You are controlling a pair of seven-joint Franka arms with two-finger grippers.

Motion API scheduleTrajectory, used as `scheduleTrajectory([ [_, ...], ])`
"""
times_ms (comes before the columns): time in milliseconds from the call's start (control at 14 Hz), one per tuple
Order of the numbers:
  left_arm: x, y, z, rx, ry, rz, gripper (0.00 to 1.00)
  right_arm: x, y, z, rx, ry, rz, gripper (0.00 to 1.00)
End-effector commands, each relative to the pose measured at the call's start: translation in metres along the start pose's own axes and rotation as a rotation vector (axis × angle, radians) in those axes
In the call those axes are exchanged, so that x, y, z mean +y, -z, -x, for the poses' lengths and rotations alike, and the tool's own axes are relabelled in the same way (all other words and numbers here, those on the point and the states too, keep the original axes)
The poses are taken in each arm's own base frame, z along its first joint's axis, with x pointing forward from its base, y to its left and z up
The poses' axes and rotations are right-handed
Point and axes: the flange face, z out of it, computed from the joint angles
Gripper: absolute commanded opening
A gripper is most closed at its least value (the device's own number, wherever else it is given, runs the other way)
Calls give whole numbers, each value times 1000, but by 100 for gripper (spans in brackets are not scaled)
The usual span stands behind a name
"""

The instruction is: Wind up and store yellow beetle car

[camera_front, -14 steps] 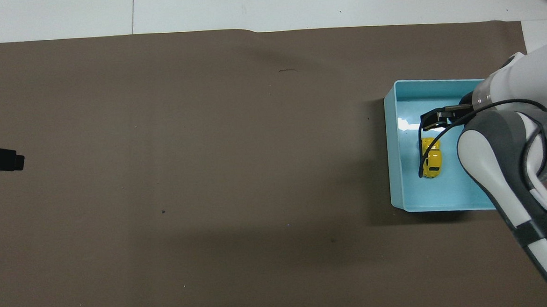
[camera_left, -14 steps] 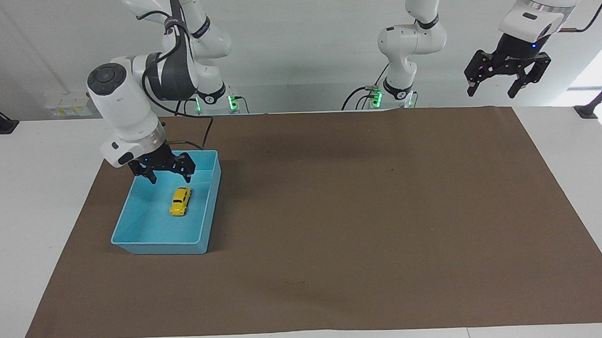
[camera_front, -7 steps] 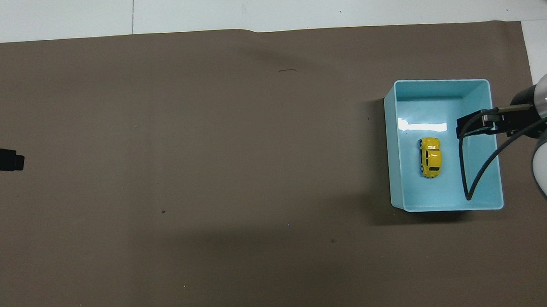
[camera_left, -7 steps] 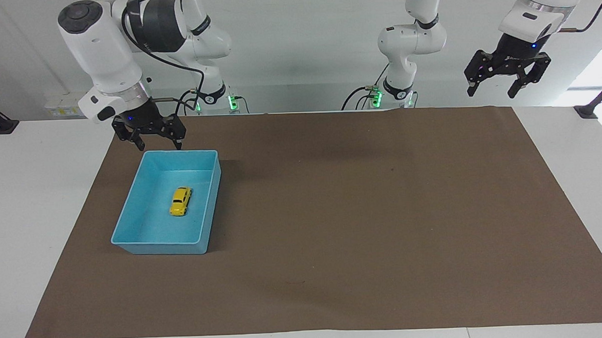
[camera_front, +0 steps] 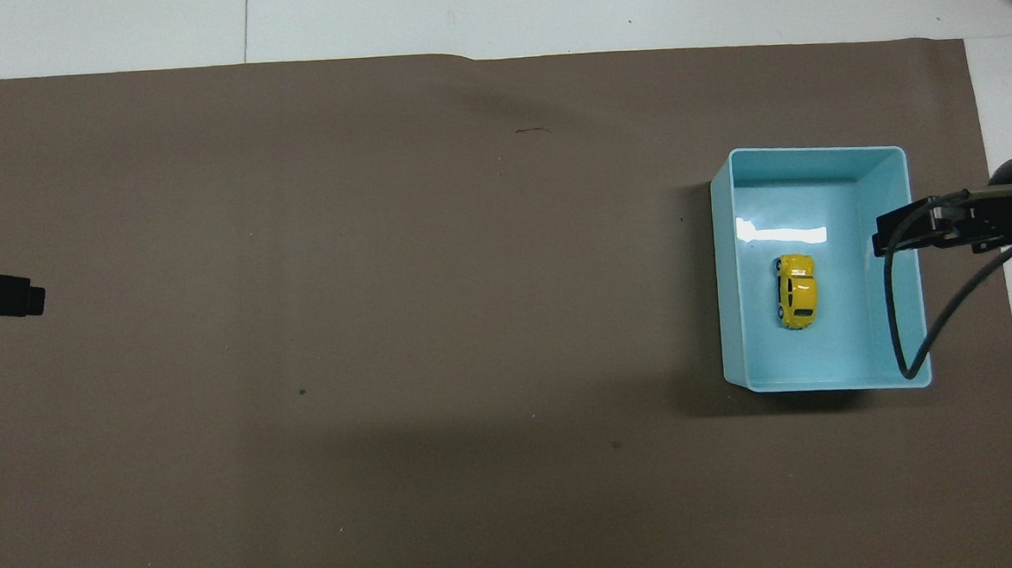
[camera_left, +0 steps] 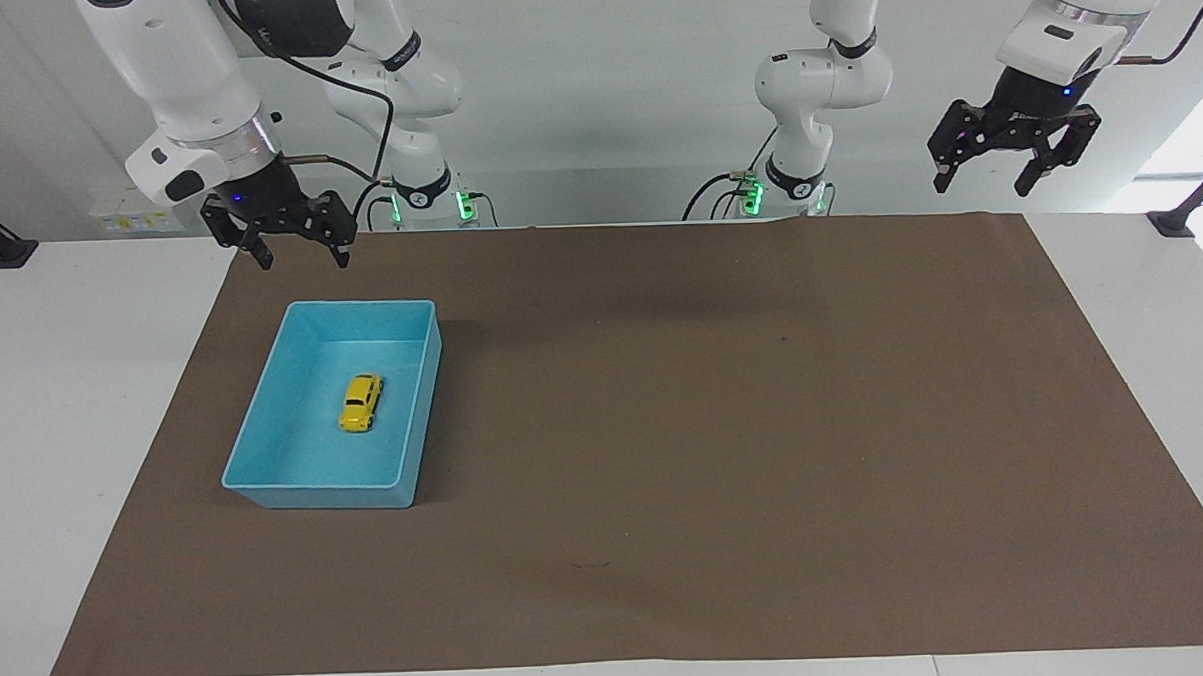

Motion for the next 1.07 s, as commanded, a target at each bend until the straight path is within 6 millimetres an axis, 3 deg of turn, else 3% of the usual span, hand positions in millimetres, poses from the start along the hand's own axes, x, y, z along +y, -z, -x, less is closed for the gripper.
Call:
scheduleTrajectory([
  [0,-1,3,7,-4,4,4,100,-3,-1,-5,13,-5,-12,100],
  [1000,-1,1,6,-7,4,4,100,-3,1,-6,19,2,-3,100],
])
